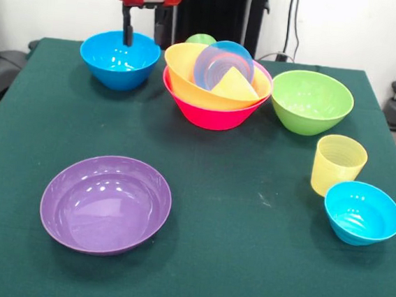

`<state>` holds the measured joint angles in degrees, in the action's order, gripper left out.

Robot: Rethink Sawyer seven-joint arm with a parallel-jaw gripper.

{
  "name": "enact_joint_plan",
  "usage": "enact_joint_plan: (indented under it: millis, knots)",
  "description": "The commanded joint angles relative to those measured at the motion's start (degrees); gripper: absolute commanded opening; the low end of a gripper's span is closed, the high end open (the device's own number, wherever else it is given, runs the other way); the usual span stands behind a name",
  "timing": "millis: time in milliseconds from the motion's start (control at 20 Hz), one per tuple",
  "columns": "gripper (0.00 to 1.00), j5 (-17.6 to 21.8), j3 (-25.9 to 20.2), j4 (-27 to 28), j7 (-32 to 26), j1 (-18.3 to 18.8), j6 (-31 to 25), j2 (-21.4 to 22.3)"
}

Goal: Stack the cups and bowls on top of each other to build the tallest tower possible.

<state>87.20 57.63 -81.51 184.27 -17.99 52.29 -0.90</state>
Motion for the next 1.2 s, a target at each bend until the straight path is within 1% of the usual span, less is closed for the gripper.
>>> enact_joint_plan:
  millis: [50,550,1000,1100,1200]
  knots:
    - [1.0,-4.64,-12.76,-0.32,-16.21,1.15,-6.5,-0.19]
    - [1.0,-4.13,-13.76,-0.53,-16.66,1.22,-7.9,0.73]
    - [1.0,-4.55,-14.51,-0.86,-18.04,1.58,-8.74,1.15]
    - [1.0,-4.52,-14.54,-0.99,-17.5,1.73,-8.68,1.12]
    - [1.0,-5.08,-14.08,-1.05,-14.02,1.7,-9.89,0.53]
